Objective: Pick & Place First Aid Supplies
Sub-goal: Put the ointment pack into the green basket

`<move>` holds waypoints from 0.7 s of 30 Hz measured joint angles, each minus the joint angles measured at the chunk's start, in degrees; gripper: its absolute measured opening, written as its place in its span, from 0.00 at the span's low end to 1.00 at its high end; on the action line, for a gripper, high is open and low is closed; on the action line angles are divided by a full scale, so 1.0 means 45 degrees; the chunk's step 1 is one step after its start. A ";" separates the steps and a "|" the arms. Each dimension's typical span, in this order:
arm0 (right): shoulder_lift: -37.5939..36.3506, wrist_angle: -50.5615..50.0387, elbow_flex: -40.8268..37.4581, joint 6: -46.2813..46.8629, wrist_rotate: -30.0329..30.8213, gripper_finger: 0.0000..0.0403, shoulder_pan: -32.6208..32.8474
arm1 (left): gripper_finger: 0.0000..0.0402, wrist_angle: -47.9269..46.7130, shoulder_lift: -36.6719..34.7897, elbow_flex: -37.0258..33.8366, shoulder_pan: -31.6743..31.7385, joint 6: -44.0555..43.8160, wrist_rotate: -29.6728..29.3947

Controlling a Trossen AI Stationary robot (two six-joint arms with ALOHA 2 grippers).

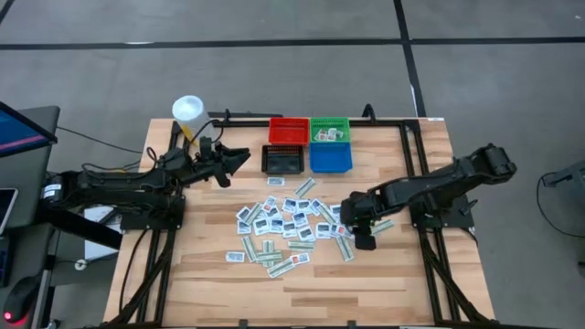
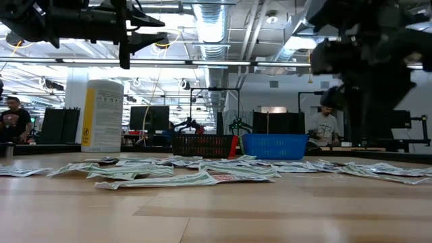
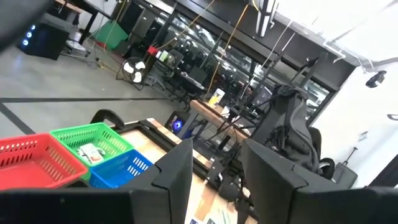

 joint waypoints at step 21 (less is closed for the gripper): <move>0.1343 0.0689 0.0044 0.0827 0.0691 0.55 0.0469 | 0.35 0.0002 0.0100 0.0000 0.0000 -0.0005 -0.0001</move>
